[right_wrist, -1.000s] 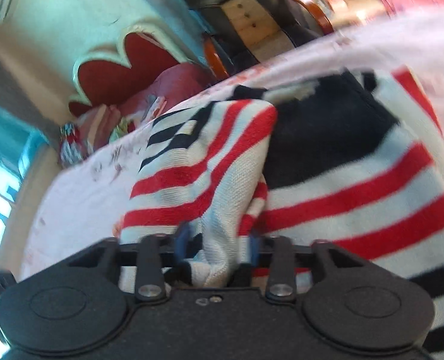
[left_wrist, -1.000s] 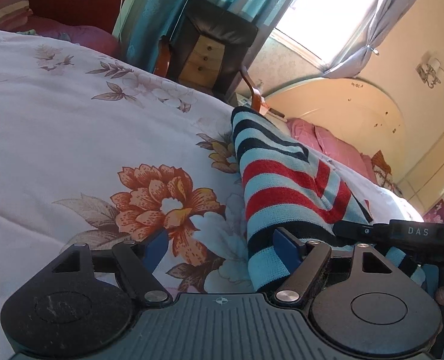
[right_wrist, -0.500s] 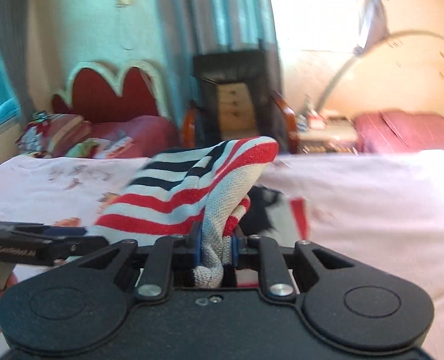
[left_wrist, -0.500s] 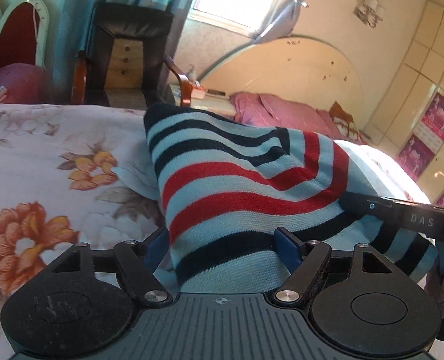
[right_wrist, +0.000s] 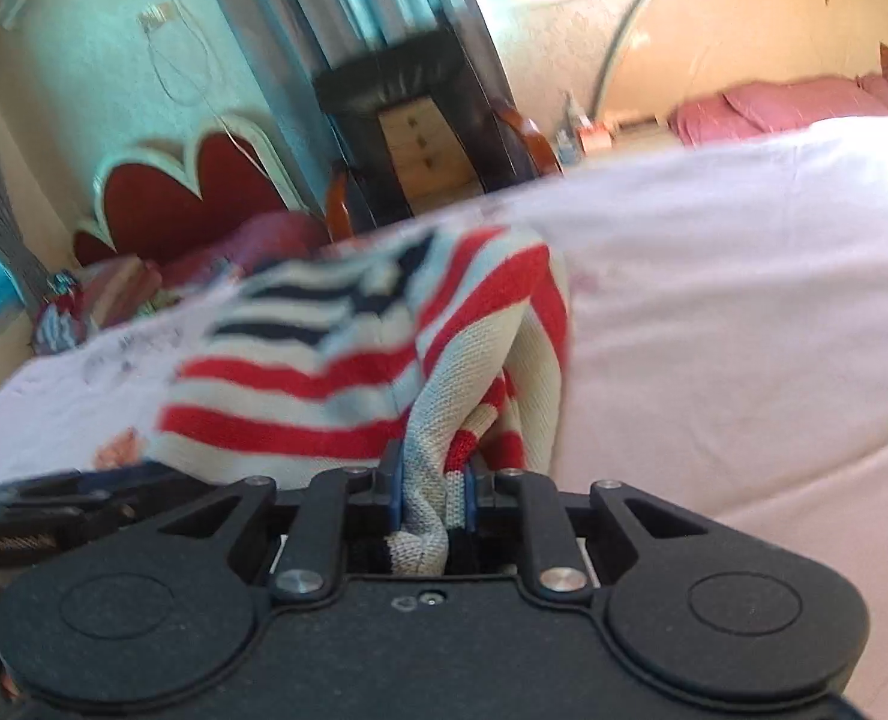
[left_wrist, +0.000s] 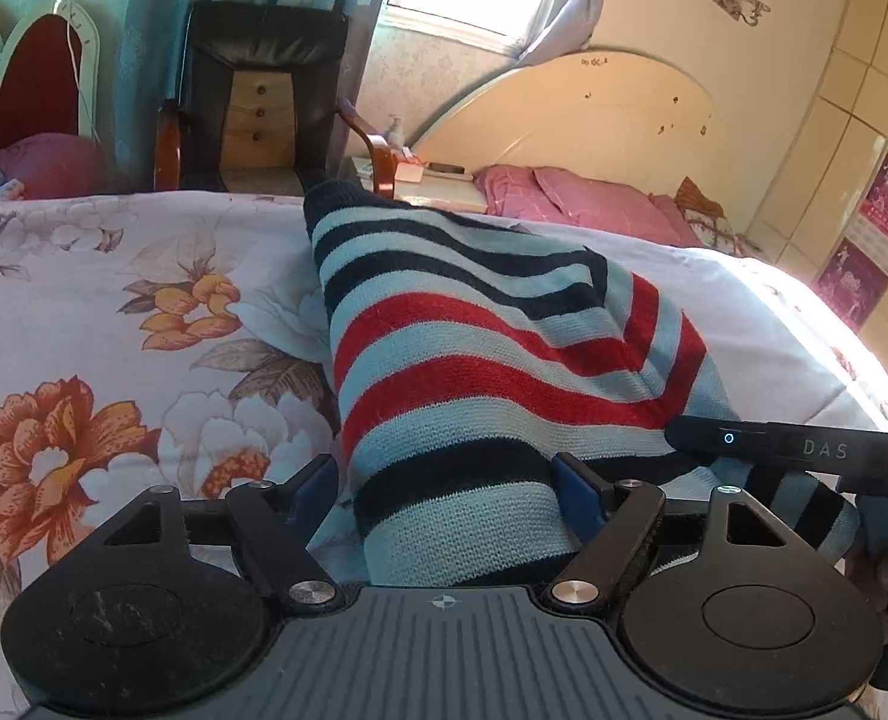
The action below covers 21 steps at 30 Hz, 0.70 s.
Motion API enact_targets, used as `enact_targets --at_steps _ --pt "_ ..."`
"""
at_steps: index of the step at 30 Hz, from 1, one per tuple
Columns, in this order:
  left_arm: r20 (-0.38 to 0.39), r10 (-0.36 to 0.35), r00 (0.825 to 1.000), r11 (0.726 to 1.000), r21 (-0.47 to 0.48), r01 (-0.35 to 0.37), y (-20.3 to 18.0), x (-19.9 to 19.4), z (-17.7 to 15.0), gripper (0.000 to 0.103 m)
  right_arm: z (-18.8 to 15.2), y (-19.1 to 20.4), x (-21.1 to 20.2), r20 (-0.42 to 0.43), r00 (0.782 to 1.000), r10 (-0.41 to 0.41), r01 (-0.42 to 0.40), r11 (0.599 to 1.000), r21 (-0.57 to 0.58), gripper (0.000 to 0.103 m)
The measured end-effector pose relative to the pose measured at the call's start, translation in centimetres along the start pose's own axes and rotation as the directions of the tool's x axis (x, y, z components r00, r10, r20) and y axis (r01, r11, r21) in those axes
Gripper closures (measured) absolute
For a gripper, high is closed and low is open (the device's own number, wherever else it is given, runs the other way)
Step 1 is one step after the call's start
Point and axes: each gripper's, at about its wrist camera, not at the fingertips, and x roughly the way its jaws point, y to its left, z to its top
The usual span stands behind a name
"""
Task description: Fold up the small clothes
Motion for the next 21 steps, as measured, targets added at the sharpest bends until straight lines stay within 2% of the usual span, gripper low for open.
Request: enact_targets --at_steps 4,6,9,13,14,15,16,17,18,21 --pt "0.01 -0.009 1.0 1.0 0.007 0.009 -0.1 -0.7 0.1 0.025 0.2 -0.6 -0.7 0.038 0.999 0.017 -0.018 0.999 0.034 0.085" --pt "0.015 0.002 1.0 0.999 0.039 -0.003 -0.4 -0.9 0.2 0.025 0.5 -0.3 -1.6 0.072 0.997 0.027 -0.028 1.0 0.013 0.085" --pt "-0.01 0.01 1.0 0.999 0.035 -0.01 -0.7 -0.2 0.2 0.025 0.5 -0.9 -0.6 0.022 1.0 0.007 -0.008 0.999 0.032 0.085" --pt "0.035 0.003 0.999 0.998 0.067 -0.005 -0.9 -2.1 0.4 0.025 0.0 -1.3 -0.8 0.034 0.999 0.014 -0.016 0.997 0.079 0.085" --pt "0.068 -0.003 0.998 0.996 0.084 -0.003 -0.6 -3.3 0.2 0.025 0.0 -1.2 -1.3 0.04 0.999 0.003 -0.006 0.997 0.079 0.082" --pt "0.091 -0.009 0.996 0.996 0.091 0.001 -0.3 -4.3 0.0 0.025 0.0 -1.3 -2.0 0.05 0.999 -0.009 0.004 0.996 0.089 0.072" --pt "0.101 -0.008 0.995 0.996 0.086 -0.001 0.2 -5.2 -0.3 0.026 0.1 -1.5 -3.0 0.07 0.997 -0.032 0.024 0.994 0.109 0.069" --pt "0.097 -0.005 0.995 0.997 0.073 -0.002 0.7 -5.7 -0.5 0.043 0.2 -1.7 -4.3 0.101 0.994 -0.045 0.033 0.992 0.12 0.069" --pt "0.086 -0.007 0.996 0.998 0.061 0.002 1.1 -5.9 -0.8 0.064 0.2 -1.9 -5.6 0.13 0.991 -0.032 0.015 0.992 0.129 0.074" --pt "0.084 -0.016 0.996 1.0 0.015 0.014 1.9 -6.2 -1.4 0.066 0.0 -1.1 -8.0 0.141 0.99 0.006 -0.02 0.995 0.101 0.077"
